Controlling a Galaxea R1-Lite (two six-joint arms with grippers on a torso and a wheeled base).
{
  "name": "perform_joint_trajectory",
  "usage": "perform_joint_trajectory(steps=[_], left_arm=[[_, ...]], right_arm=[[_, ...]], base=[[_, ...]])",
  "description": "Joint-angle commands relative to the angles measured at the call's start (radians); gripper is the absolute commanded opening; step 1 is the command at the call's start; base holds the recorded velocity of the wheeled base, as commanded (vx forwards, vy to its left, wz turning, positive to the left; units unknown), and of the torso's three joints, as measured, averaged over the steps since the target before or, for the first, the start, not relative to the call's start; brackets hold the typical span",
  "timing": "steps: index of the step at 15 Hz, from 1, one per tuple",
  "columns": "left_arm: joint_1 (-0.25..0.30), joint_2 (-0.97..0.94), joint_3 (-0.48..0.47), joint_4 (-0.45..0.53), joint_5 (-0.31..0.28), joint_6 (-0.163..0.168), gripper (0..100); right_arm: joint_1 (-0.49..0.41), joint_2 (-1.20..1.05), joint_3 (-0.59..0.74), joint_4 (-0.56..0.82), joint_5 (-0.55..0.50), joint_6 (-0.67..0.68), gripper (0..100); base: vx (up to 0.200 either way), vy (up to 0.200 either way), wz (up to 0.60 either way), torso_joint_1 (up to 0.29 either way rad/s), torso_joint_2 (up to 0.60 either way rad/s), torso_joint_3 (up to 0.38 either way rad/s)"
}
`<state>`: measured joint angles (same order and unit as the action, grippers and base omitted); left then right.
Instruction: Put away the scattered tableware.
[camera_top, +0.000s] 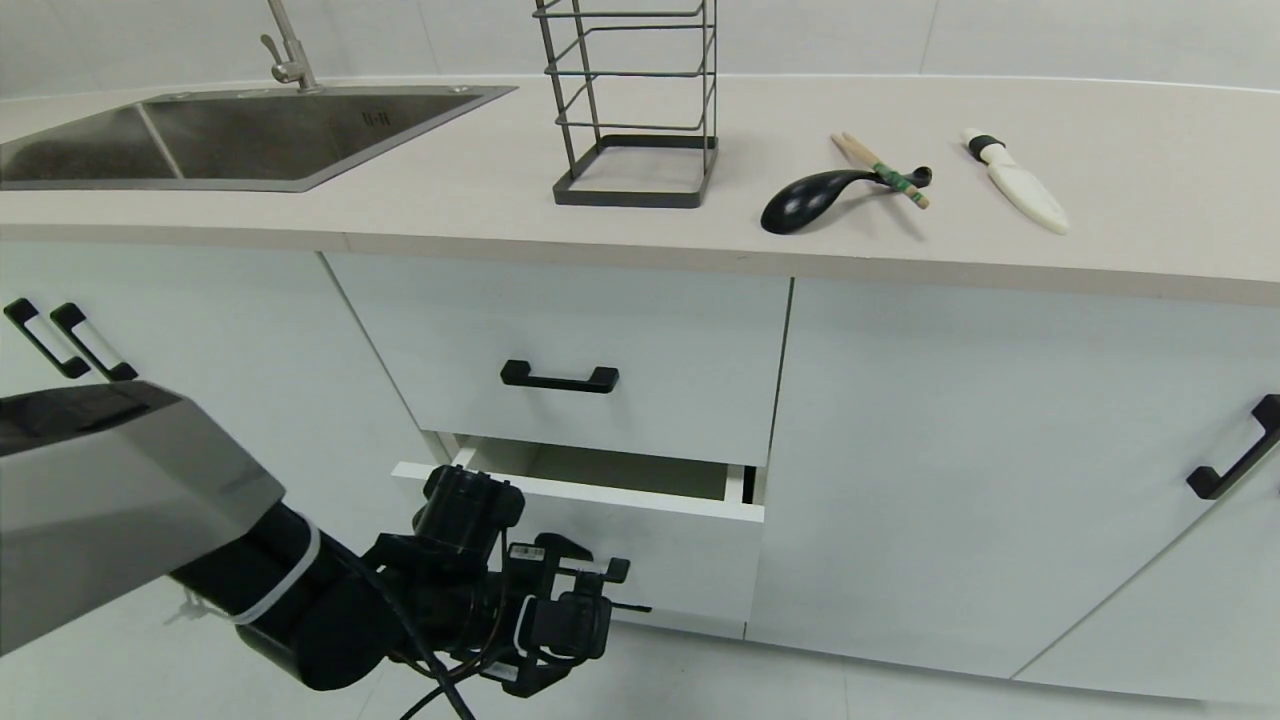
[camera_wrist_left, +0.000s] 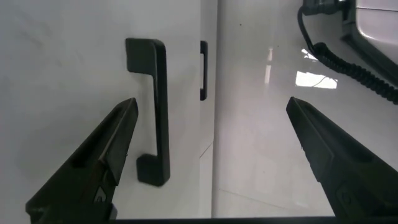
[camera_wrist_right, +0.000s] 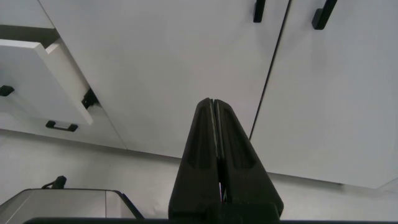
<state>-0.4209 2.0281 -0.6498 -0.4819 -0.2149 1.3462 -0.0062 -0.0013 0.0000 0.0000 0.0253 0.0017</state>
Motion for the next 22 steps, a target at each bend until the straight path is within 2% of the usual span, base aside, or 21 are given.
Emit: perform_joint_trajectory(steps=[1,3,5,7,8,10,13,17,22], left_arm=[[-0.022,-0.140,0.042,0.049,-0.009,0.005,100],[-0.070,-0.284,0.071,0.161,-0.009,-0.004,100],[-0.075,-0.358,0.045,0.232,-0.017,-0.012,100],[-0.075,-0.382,-0.001,0.256,-0.047,-0.041,100],[-0.075,-0.385,-0.005,0.256,-0.049,-0.044,100],[-0.073,-0.394,-0.057,0.259,-0.064,-0.084,100],[-0.068,-0.327,-0.096,0.253,-0.064,-0.090,100],[0.005,-0.221,-0.177,0.249,-0.063,-0.082,100],[0.063,-0.166,-0.192,0.224,-0.063,-0.085,100]], right_arm=[[0.000,0.001,0.000,0.000,0.001,0.000,0],[0.000,0.001,0.000,0.000,0.001,0.000,0],[0.000,0.001,0.000,0.000,0.001,0.000,0],[0.000,0.001,0.000,0.000,0.001,0.000,0],[0.000,0.001,0.000,0.000,0.001,0.000,0],[0.000,0.001,0.000,0.000,0.001,0.000,0],[0.000,0.001,0.000,0.000,0.001,0.000,0],[0.000,0.001,0.000,0.000,0.001,0.000,0],[0.000,0.001,0.000,0.000,0.001,0.000,0]], base=[[0.000,0.000,0.00,0.000,0.00,0.000],[0.000,0.000,0.00,0.000,0.00,0.000],[0.000,0.000,0.00,0.000,0.00,0.000],[0.000,0.000,0.00,0.000,0.00,0.000],[0.000,0.000,0.00,0.000,0.00,0.000],[0.000,0.000,0.00,0.000,0.00,0.000],[0.000,0.000,0.00,0.000,0.00,0.000],[0.000,0.000,0.00,0.000,0.00,0.000],[0.000,0.000,0.00,0.000,0.00,0.000]])
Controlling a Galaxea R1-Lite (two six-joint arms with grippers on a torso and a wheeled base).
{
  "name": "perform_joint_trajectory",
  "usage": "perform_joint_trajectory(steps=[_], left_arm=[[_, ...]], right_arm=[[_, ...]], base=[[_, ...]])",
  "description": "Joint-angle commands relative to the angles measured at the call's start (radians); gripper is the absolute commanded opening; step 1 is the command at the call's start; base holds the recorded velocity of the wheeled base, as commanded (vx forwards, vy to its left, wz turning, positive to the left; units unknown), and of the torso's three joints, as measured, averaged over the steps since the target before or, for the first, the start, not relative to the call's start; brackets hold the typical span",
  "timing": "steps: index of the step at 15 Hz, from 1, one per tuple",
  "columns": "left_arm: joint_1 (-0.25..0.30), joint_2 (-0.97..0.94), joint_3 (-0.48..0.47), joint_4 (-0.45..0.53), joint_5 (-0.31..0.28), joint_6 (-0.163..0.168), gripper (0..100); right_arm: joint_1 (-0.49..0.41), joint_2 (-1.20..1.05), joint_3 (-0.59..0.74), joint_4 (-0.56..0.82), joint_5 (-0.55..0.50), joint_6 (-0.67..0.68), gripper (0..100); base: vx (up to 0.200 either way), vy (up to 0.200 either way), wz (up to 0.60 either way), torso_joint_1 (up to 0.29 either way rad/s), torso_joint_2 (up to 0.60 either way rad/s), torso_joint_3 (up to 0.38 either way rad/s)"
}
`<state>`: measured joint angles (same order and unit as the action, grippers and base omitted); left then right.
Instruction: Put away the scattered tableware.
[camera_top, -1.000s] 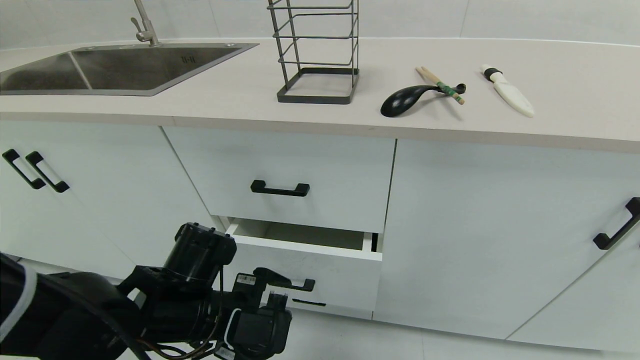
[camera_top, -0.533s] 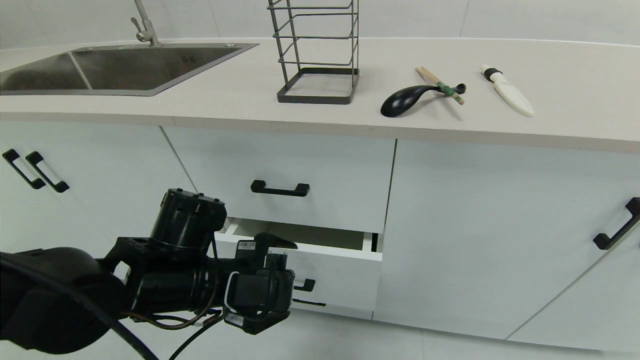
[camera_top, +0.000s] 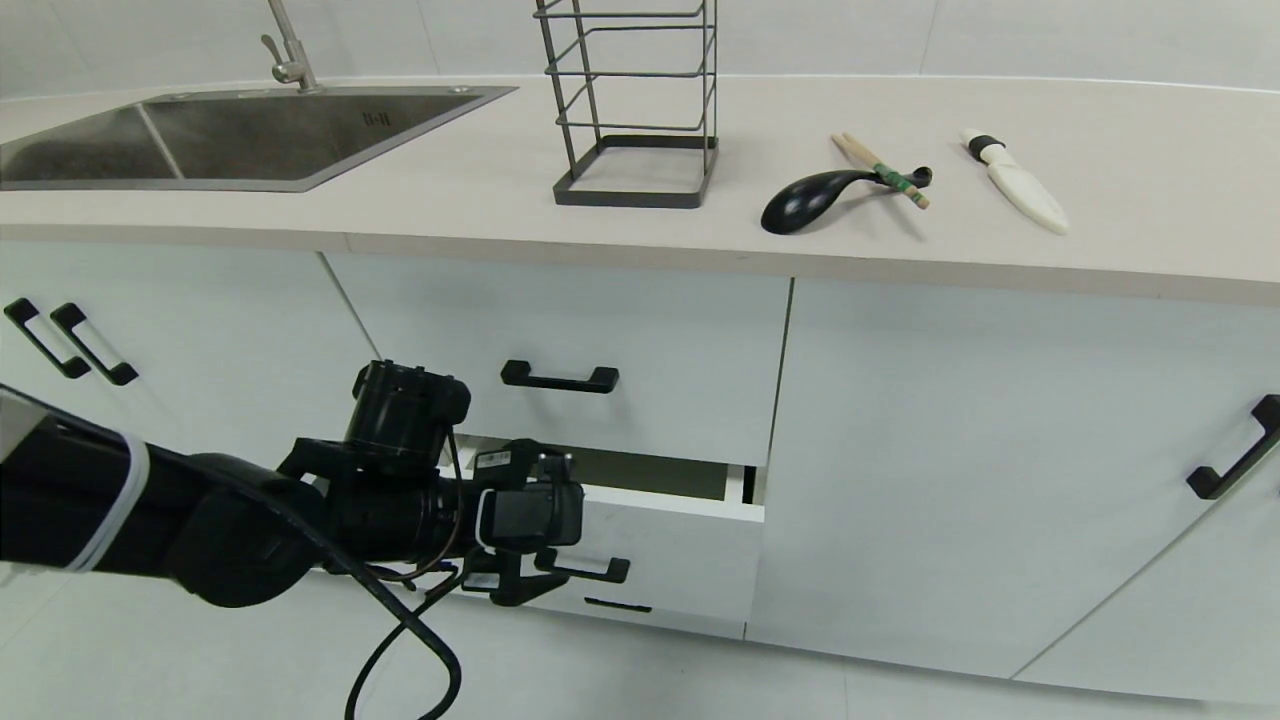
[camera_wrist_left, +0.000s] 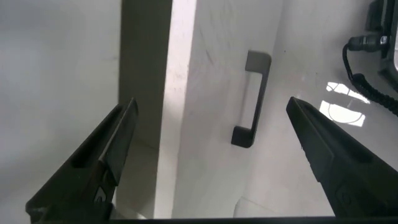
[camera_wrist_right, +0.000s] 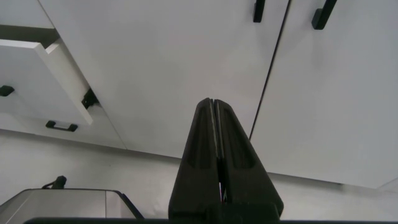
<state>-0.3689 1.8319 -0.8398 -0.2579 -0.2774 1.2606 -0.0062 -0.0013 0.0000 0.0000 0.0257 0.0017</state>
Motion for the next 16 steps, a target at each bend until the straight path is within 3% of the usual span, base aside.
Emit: perform_joint_trajectory(steps=[1,8,13,16], left_arm=[[0.013,0.033,-0.002,0.000,-0.002,0.000,100],[0.019,0.033,0.025,0.000,-0.003,0.005,100],[0.018,-0.076,0.196,0.002,-0.008,0.040,100],[0.012,-0.217,0.366,0.003,-0.012,0.039,100]], right_arm=[[0.000,0.001,0.000,0.000,0.000,0.000,0],[0.000,0.001,0.000,0.000,0.000,0.000,0],[0.000,0.001,0.000,0.000,0.000,0.001,0],[0.000,0.001,0.000,0.000,0.000,0.001,0]], base=[[0.000,0.000,0.00,0.000,0.00,0.000],[0.000,0.000,0.00,0.000,0.00,0.000],[0.000,0.000,0.00,0.000,0.00,0.000],[0.000,0.000,0.00,0.000,0.00,0.000]])
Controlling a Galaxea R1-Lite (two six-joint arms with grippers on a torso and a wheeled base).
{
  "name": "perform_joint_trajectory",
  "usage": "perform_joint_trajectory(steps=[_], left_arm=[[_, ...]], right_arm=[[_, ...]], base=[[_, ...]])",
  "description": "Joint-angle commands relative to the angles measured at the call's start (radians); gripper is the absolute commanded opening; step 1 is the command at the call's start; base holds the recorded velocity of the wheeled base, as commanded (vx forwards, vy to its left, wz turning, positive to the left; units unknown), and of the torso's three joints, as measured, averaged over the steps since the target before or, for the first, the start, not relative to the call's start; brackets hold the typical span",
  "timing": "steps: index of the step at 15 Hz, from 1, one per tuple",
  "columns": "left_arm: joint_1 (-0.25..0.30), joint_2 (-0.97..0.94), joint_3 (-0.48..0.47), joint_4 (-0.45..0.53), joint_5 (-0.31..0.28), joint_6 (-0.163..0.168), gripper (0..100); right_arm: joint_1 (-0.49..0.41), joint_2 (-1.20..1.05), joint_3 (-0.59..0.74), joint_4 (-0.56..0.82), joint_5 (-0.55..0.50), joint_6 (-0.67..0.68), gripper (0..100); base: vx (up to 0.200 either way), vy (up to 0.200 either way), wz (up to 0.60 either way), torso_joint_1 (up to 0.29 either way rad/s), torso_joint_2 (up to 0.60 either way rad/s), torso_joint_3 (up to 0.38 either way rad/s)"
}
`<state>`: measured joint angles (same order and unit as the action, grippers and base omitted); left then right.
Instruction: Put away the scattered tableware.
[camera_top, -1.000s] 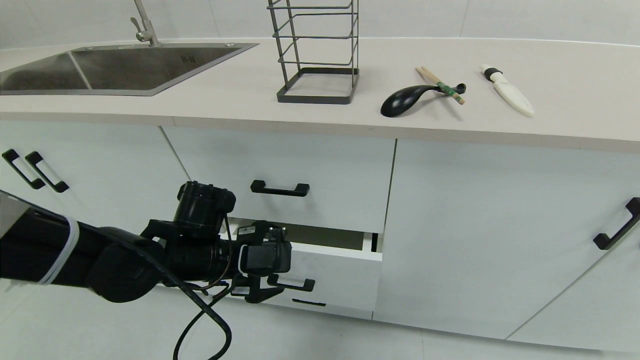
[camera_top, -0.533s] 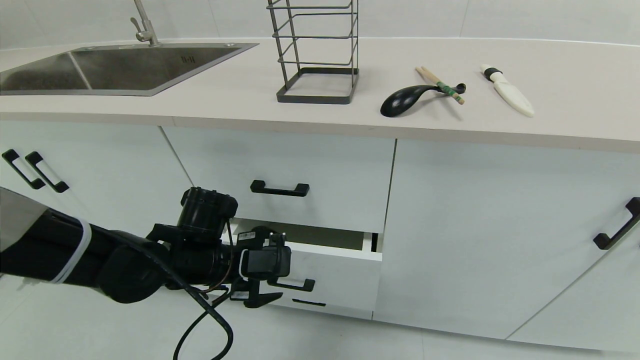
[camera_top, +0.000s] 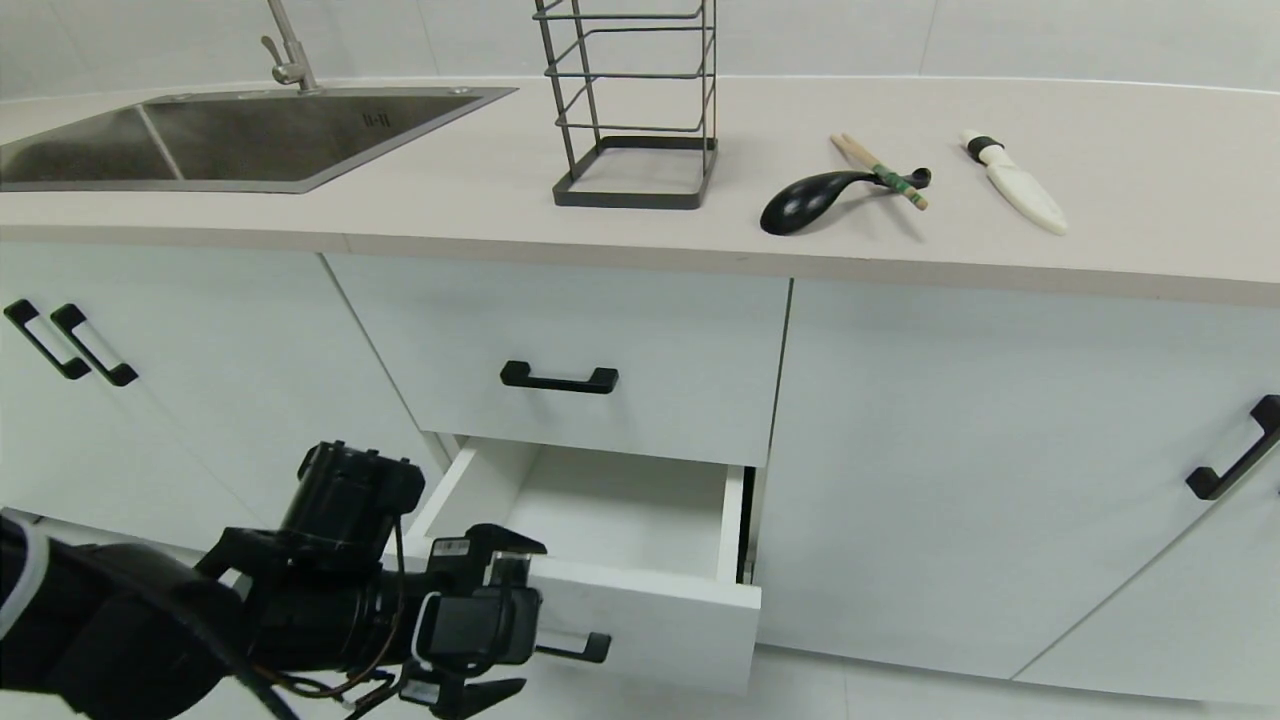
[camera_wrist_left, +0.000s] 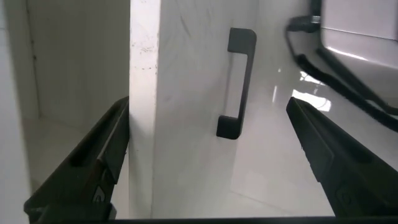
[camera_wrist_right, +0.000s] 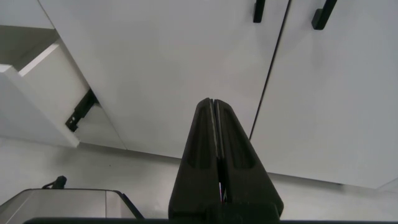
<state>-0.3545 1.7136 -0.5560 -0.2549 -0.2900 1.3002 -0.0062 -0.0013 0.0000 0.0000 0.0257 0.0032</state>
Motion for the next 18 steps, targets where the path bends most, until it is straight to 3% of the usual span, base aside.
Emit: perform_joint_trajectory(steps=[1,13,15,16,18], left_arm=[[-0.003,-0.126,0.116,0.000,0.000,-0.001,100],[-0.015,-0.172,0.159,0.003,-0.001,-0.009,100],[-0.015,-0.192,0.154,0.003,-0.024,-0.012,100],[-0.020,-0.224,0.145,0.003,-0.052,-0.030,100],[-0.081,-0.298,0.117,0.003,-0.080,-0.091,100]], right_arm=[[0.000,0.001,0.000,0.000,0.000,0.000,0],[0.000,0.001,0.000,0.000,0.000,0.000,0],[0.000,0.001,0.000,0.000,0.000,0.000,0],[0.000,0.001,0.000,0.000,0.000,0.000,0],[0.000,0.001,0.000,0.000,0.000,-0.002,0]], base=[[0.000,0.000,0.00,0.000,0.00,0.000],[0.000,0.000,0.00,0.000,0.00,0.000],[0.000,0.000,0.00,0.000,0.00,0.000],[0.000,0.000,0.00,0.000,0.00,0.000],[0.000,0.000,0.00,0.000,0.00,0.000]])
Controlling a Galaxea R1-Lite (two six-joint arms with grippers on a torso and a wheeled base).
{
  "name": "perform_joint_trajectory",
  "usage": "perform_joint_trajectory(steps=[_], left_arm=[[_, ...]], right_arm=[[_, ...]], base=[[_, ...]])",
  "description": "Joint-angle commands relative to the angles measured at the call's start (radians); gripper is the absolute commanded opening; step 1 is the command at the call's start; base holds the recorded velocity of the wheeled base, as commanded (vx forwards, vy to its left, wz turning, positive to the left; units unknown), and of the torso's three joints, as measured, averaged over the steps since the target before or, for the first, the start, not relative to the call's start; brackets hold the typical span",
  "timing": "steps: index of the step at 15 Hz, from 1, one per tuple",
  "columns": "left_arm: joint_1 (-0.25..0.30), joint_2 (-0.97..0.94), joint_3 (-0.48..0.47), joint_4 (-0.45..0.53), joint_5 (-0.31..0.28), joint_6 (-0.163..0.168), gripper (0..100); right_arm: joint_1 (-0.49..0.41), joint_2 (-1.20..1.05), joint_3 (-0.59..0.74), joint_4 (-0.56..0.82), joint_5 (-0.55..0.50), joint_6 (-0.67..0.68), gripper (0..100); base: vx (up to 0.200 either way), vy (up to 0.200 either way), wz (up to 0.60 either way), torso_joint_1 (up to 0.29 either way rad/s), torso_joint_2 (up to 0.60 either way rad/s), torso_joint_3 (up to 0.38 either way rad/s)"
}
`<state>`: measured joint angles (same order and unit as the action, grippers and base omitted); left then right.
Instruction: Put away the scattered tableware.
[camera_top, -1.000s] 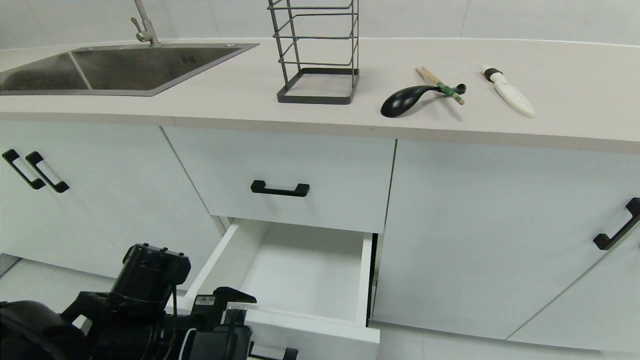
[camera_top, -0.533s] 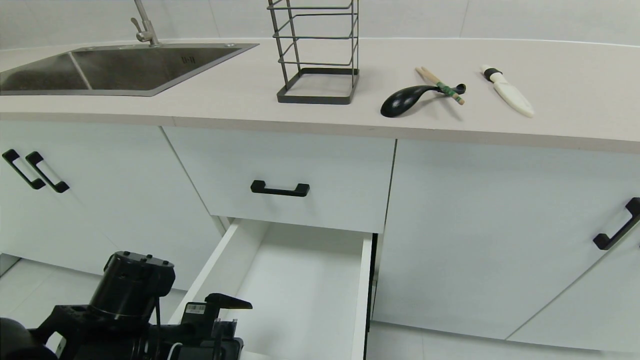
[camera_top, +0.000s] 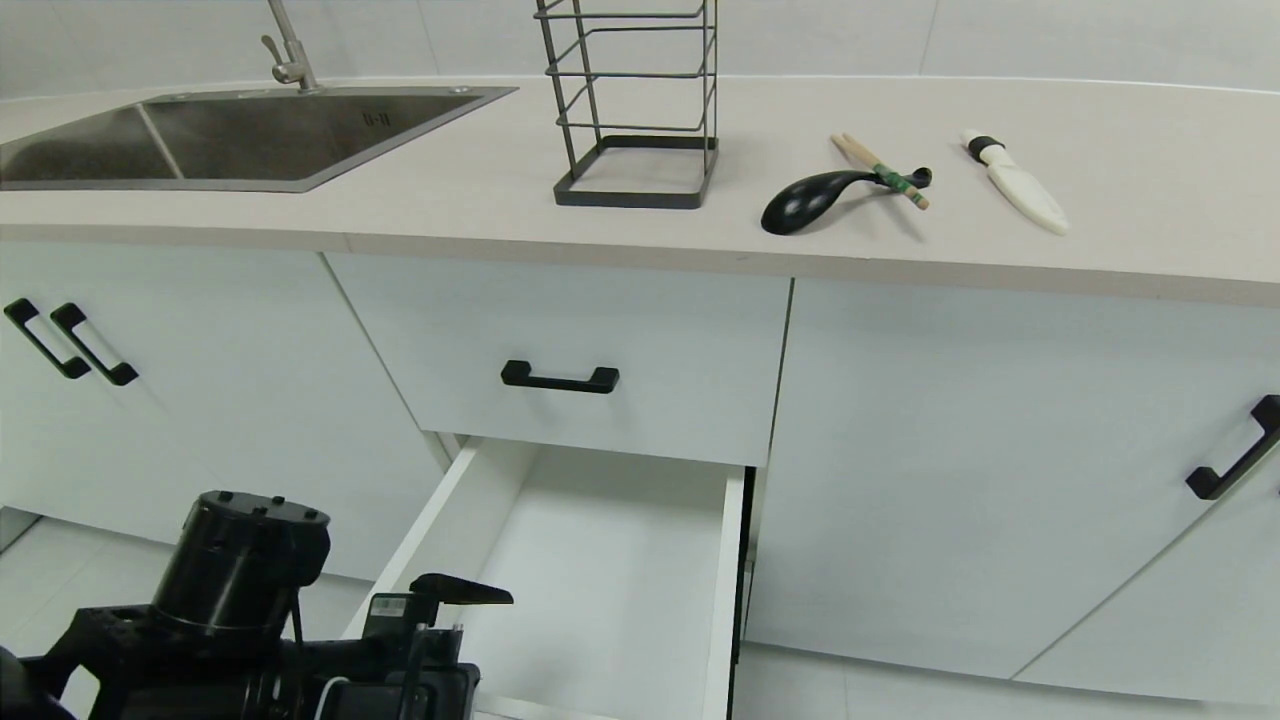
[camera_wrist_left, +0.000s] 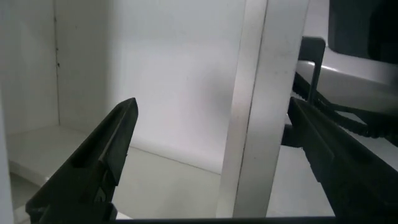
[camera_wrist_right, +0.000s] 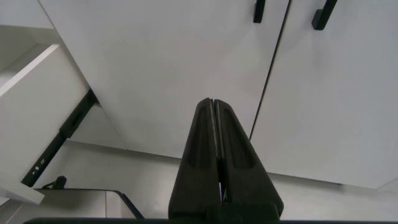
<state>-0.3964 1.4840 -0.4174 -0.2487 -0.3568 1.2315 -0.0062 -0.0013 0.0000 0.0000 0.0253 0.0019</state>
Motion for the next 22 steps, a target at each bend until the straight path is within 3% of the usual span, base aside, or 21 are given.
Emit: perform_joint_trajectory(steps=[1,4,5,6,8,9,10,11,12,13,15,17,18,20,22], left_arm=[[-0.114,-0.148,-0.037,-0.003,-0.024,-0.122,100],[-0.139,-0.320,-0.040,-0.009,-0.044,-0.402,100],[-0.133,-0.375,-0.040,-0.012,-0.045,-0.532,100],[-0.130,-0.439,-0.040,-0.026,-0.042,-0.682,100],[-0.118,-0.528,-0.029,-0.104,-0.030,-0.899,100],[-0.082,-0.587,-0.023,-0.152,-0.011,-1.014,100],[-0.042,-0.633,-0.014,-0.184,0.004,-1.101,100],[0.005,-0.691,0.026,-0.216,0.013,-1.169,100],[0.073,-0.781,0.106,-0.261,0.025,-1.218,100],[0.120,-0.855,0.155,-0.277,0.039,-1.224,100],[0.217,-1.013,0.226,-0.251,0.131,-1.231,100],[0.226,-1.127,0.272,-0.170,0.156,-1.253,100],[0.226,-1.147,0.279,-0.141,0.159,-1.253,100],[0.240,-1.354,0.381,-0.003,0.187,-1.245,100],[0.240,-1.387,0.416,0.071,0.231,-1.236,100]], right_arm=[[0.000,0.001,0.000,0.000,0.001,0.000,0],[0.000,0.001,0.000,0.000,0.001,0.000,0],[0.000,0.001,0.000,0.000,0.001,0.000,0],[0.000,0.001,0.000,0.000,0.001,0.000,0],[0.000,0.001,0.000,0.000,0.001,0.000,0],[0.000,0.001,0.000,0.000,0.002,0.000,0],[0.000,0.001,0.000,0.000,0.002,0.000,0],[0.000,0.001,0.000,0.000,0.002,0.000,0],[0.000,0.001,0.000,-0.002,0.002,0.001,0],[0.000,0.001,0.000,-0.002,0.002,0.000,0],[0.000,0.001,0.000,-0.002,0.002,-0.002,0],[0.000,0.001,0.000,0.000,0.002,0.000,0],[0.000,0.001,0.000,-0.002,0.002,0.000,0],[0.000,0.001,0.000,-0.002,0.002,0.000,0],[0.000,0.001,0.000,-0.002,0.002,0.001,0]], base=[[0.000,0.000,0.00,0.000,0.00,0.000],[0.000,0.000,0.00,0.000,0.00,0.000],[0.000,0.000,0.00,0.000,0.00,0.000],[0.000,0.000,0.00,0.000,0.00,0.000],[0.000,0.000,0.00,0.000,0.00,0.000],[0.000,0.000,0.00,0.000,0.00,0.000],[0.000,0.000,0.00,0.000,0.00,0.000],[0.000,0.000,0.00,0.000,0.00,0.000],[0.000,0.000,0.00,0.000,0.00,0.000],[0.000,0.000,0.00,0.000,0.00,0.000],[0.000,0.000,0.00,0.000,0.00,0.000],[0.000,0.000,0.00,0.000,0.00,0.000],[0.000,0.000,0.00,0.000,0.00,0.000],[0.000,0.000,0.00,0.000,0.00,0.000],[0.000,0.000,0.00,0.000,0.00,0.000]])
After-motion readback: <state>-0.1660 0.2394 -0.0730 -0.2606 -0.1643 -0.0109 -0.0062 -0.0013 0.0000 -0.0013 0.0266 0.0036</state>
